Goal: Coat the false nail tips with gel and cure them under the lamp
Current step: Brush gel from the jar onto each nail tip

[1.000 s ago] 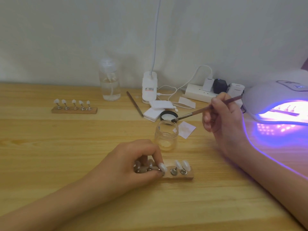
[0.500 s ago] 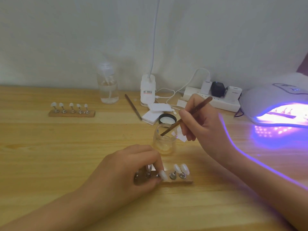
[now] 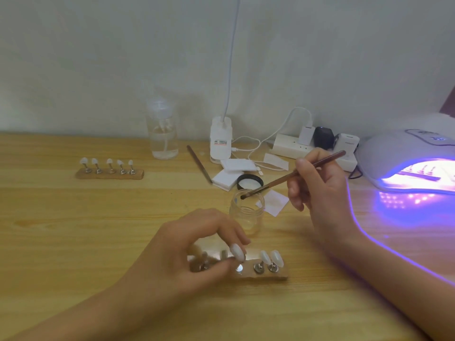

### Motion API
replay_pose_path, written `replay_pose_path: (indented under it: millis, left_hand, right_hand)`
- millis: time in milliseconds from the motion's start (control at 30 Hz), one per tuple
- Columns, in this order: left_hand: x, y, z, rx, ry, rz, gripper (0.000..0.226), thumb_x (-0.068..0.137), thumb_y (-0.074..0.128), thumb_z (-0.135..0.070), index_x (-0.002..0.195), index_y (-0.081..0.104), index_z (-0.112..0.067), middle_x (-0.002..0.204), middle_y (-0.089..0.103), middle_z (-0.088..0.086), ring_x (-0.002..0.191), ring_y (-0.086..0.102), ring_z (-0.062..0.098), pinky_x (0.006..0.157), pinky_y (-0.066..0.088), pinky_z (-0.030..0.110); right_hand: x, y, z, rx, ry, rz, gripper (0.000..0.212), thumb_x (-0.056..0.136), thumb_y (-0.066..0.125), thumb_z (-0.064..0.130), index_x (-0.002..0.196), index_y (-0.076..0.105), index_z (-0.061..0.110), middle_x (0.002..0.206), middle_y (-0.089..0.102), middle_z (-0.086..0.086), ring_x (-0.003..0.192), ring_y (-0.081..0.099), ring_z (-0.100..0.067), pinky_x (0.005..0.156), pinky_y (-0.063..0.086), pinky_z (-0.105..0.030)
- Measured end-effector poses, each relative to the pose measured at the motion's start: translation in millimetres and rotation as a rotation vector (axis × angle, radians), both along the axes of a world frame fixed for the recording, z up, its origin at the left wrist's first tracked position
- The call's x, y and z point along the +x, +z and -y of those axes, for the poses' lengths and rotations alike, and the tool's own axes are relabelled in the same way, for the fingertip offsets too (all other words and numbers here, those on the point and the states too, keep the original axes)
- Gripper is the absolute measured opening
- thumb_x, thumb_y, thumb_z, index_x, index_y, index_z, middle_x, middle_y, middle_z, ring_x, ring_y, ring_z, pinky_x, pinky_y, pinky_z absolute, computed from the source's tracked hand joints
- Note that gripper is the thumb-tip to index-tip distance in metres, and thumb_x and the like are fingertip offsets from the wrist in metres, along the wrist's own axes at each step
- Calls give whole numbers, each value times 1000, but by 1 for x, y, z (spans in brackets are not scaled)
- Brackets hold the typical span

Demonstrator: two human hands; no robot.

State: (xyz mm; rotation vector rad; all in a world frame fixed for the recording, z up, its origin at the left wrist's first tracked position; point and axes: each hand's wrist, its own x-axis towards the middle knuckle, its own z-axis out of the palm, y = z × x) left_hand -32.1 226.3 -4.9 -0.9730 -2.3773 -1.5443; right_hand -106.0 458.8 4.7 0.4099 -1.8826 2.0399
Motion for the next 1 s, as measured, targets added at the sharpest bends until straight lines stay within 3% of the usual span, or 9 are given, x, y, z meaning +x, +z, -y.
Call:
replay_pose_path:
  millis: [133, 233, 300, 400, 567, 700, 1000]
  left_hand:
    - [-7, 16, 3, 192, 68, 67, 13, 80, 68, -37, 84, 66, -25, 95, 76, -6, 91, 70, 15, 77, 50, 37]
    - [-23, 25, 7, 245, 122, 211, 18, 73, 79, -38, 84, 69, -28, 92, 76, -2, 86, 70, 18, 79, 53, 42]
    - [-35, 24, 8, 207, 179, 293, 20, 70, 86, -39, 80, 71, -32, 92, 76, -2, 79, 66, 11, 78, 51, 36]
    - [-48, 20, 4, 200, 222, 349, 21, 65, 76, -40, 80, 72, -26, 90, 75, -3, 69, 60, 6, 62, 45, 20]
    - [-57, 7, -2, 229, 259, 318, 10, 74, 78, -20, 80, 72, -15, 79, 72, -10, 55, 58, 2, 49, 41, 9]
    - [-59, -1, -4, 182, 255, 255, 6, 81, 77, -12, 80, 72, -16, 68, 67, -21, 47, 43, -1, 48, 36, 6]
    - [-61, -8, -3, 125, 230, 173, 11, 82, 76, -12, 76, 72, -21, 54, 57, -27, 46, 37, 2, 47, 32, 7]
  right_hand:
    - [-3, -4, -4, -139, -20, 168, 27, 101, 53, 21, 74, 49, 19, 53, 52, 0, 41, 45, -12, 39, 36, -19]
    - [-4, -7, -5, -229, -1, 257, 24, 100, 55, 23, 77, 50, 18, 53, 52, 1, 43, 46, -9, 40, 37, -18]
    - [-4, -7, -4, -268, 21, 289, 25, 99, 56, 23, 74, 53, 19, 53, 52, 1, 43, 46, -8, 40, 37, -17]
    - [-3, -7, -3, -308, 39, 315, 27, 98, 57, 23, 70, 57, 19, 54, 53, 1, 43, 47, -7, 40, 38, -16]
    - [-1, -6, -6, -343, 41, 355, 23, 96, 58, 24, 75, 54, 16, 54, 54, 2, 43, 47, -6, 40, 39, -14]
    - [-1, -7, -5, -336, 43, 346, 21, 95, 58, 23, 77, 53, 16, 54, 54, 2, 43, 47, -7, 40, 38, -15]
    - [-2, -11, -1, -269, 120, 207, 21, 90, 58, 27, 71, 52, 19, 53, 54, -2, 43, 48, -12, 40, 40, -19]
